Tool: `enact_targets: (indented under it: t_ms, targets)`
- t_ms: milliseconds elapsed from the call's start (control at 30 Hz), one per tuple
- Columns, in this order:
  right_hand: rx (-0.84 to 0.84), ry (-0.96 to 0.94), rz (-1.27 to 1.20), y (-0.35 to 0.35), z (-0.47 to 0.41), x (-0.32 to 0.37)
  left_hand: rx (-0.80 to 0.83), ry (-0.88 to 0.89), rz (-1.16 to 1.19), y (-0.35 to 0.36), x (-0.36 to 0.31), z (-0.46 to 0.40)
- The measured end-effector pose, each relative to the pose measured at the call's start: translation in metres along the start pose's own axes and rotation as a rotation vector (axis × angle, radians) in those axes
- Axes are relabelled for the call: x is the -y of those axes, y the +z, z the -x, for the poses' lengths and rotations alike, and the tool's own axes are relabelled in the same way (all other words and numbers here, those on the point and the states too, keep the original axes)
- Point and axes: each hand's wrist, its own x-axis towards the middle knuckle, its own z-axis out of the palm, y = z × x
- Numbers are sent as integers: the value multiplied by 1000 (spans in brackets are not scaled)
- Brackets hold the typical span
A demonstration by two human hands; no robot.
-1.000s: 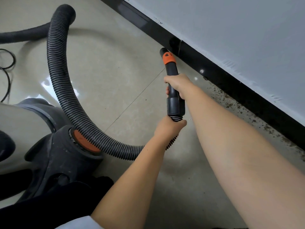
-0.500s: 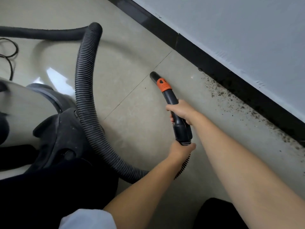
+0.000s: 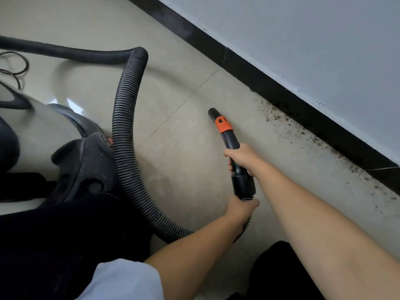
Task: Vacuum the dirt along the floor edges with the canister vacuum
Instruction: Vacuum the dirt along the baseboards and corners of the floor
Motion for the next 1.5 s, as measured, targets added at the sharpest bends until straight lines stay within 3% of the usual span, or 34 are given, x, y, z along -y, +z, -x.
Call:
enact_targets:
  t_ms: [267,467,633,867,1233,1500]
  targets:
    - [-220,56,-169,-29,21,-35,136,48,-183,12,9,15]
    - [-226,75,-189,-13,47,-63,92,-33,-338,3,46,40]
    - [-410,104,-280,-6,56,-89,130,-87,-467,-7,56,44]
    - [-617,193,-448,-1,64,-107,344,-117,-758,-32,40,39]
    - [-420,91,-597,23,24,-36,288,-264,-858,-81,-46,17]
    - [-472,121,-821,24,24,-33,305,-327,-962,-90,-76,18]
